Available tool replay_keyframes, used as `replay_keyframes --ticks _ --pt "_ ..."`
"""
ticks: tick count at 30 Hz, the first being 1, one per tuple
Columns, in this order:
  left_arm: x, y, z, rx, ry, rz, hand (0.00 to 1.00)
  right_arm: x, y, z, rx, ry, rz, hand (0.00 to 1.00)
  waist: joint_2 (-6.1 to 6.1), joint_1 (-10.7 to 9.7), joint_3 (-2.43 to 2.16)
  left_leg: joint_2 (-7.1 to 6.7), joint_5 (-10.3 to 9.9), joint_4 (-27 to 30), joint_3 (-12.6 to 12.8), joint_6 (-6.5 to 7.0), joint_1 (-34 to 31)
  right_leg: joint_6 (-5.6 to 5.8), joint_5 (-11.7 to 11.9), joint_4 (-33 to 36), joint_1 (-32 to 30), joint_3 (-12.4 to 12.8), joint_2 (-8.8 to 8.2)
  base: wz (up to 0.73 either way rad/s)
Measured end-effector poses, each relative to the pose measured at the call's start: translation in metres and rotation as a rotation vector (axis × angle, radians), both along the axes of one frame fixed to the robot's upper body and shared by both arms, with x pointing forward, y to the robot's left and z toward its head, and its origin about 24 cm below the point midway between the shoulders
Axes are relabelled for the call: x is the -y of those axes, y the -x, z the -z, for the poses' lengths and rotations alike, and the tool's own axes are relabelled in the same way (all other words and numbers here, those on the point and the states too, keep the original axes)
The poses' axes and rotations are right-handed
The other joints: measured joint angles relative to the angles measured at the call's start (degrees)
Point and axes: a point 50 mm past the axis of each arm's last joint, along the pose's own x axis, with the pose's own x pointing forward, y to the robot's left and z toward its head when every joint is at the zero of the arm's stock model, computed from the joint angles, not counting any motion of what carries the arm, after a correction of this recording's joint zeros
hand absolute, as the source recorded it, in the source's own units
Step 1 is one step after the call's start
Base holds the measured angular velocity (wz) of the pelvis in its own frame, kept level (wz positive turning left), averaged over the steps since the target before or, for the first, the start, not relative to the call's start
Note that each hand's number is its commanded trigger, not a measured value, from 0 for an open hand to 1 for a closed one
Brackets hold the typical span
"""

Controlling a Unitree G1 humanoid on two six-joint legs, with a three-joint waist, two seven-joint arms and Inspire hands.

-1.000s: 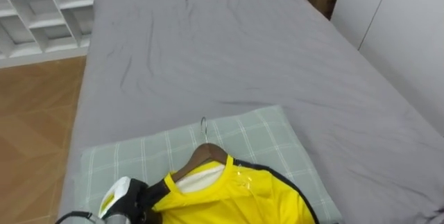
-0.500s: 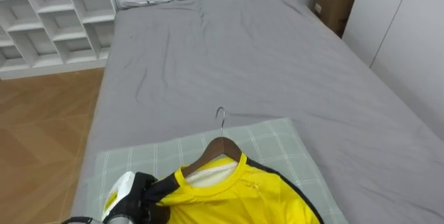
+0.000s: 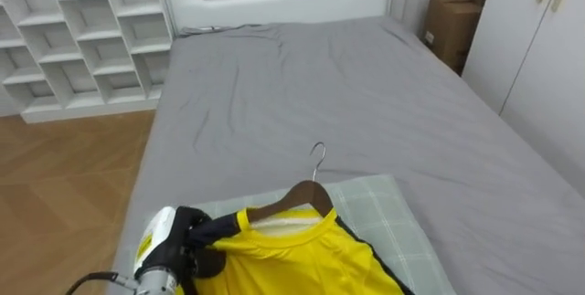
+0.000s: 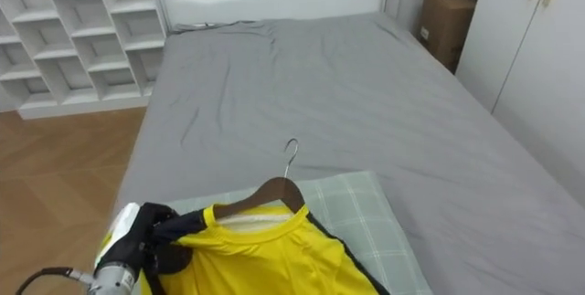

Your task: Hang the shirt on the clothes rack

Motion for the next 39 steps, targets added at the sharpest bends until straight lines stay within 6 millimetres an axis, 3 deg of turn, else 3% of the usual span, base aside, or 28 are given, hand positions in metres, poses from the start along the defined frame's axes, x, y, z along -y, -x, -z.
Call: replay_keyframes --ticks 5,9,17,23,31,39 --pt "-0.002 -0.002 -0.025 0.145 -0.002 -0.034 1.0 0.003 0.01 0.0 -0.016 0.012 0.037 0.0 0.09 0.0 -0.07 -0.01 0.0 -0.1 -0.1 0.01 0.0 0.01 0.0 0.0 0.1 0.2 0.13 -0.04" --pt "-0.005 -0.005 -0.039 0.222 -0.019 -0.046 1.0 0.005 0.011 0.0 -0.017 0.038 0.049 0.0 -0.25 -0.8 0.15 -0.07 0.0 -0.1 -0.1 0.01 -0.1 0.04 0.0 -0.2 0.3 0.1 0.06 0.0" --pt "-0.021 -0.005 -0.047 0.268 -0.071 -0.093 1.0 0.029 0.011 -0.007 -0.001 0.119 0.141 0.0 -0.74 -1.4 0.41 -0.22 0.0 -0.2 0.0 0.01 0.1 0.13 0.0 -0.2 0.0 0.2 -0.07 -0.01" --pt "-0.024 -0.006 -0.055 0.314 -0.089 -0.104 1.0 0.043 0.008 -0.013 0.013 0.167 0.174 0.0 -0.94 -1.8 0.37 -0.21 0.0 -0.2 -0.1 0.02 0.3 0.14 0.0 0.0 0.5 0.2 -0.09 0.0" --pt "-0.022 -0.006 -0.058 0.343 -0.085 -0.088 1.0 0.049 -0.021 -0.022 0.094 0.255 0.09 0.0 -1.88 -1.9 0.48 -0.23 0.0 -0.1 -0.1 0.06 0.1 0.14 0.0 0.0 0.0 0.3 -0.09 0.0" --pt "-0.02 -0.008 -0.064 0.384 -0.08 -0.06 1.0 0.046 -0.079 -0.05 0.361 0.292 -0.027 0.0 -1.76 -0.7 0.4 -0.17 0.0 -0.1 -0.1 0.06 0.1 0.12 0.0 0.0 0.1 0.4 -0.03 -0.01"
